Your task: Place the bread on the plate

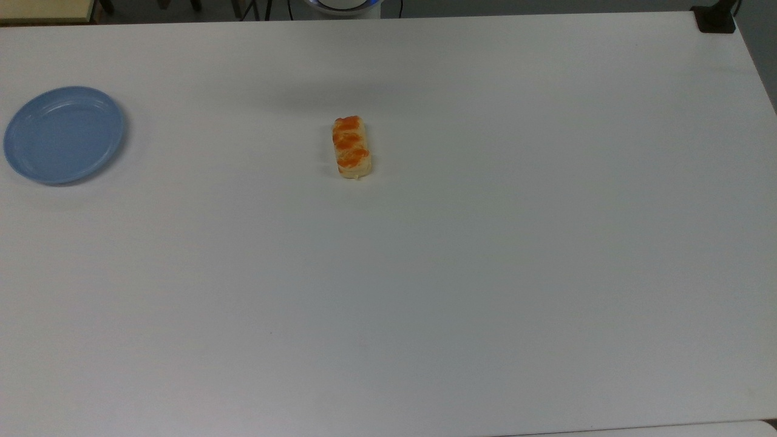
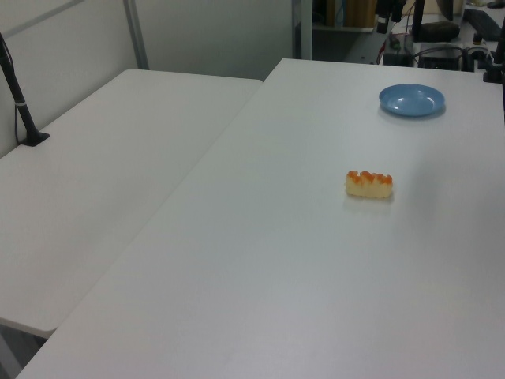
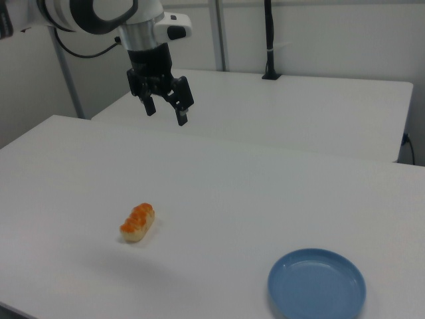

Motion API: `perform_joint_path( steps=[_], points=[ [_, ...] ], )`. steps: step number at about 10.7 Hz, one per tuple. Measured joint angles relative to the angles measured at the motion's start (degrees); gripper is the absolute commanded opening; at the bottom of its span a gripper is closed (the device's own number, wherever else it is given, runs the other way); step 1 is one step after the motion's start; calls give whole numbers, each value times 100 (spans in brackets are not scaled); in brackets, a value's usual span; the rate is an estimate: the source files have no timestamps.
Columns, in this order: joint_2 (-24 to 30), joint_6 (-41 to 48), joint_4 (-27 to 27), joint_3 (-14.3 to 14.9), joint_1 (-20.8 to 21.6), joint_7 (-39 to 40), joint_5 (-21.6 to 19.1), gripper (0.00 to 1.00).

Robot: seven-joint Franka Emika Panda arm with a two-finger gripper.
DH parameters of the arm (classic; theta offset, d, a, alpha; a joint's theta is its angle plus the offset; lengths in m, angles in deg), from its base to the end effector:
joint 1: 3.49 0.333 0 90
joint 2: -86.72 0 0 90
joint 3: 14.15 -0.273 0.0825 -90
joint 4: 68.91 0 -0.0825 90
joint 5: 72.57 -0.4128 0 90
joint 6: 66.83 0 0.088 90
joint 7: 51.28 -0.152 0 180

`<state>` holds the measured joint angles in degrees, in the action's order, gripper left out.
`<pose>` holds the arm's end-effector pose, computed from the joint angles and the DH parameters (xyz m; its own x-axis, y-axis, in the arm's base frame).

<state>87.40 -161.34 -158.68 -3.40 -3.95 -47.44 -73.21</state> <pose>0.5816 -0.1141 0.5529 0.9872 -0.1285 0.0949 -0.1284 -0.9917 -0.0070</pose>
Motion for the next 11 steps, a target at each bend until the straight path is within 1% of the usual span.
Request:
perform_joint_path(
  steps=[6,11],
  points=[
    [0,22,21,70,0,0,-41,100],
    [-3,22,23,70,20,2,-43,100]
  ],
)
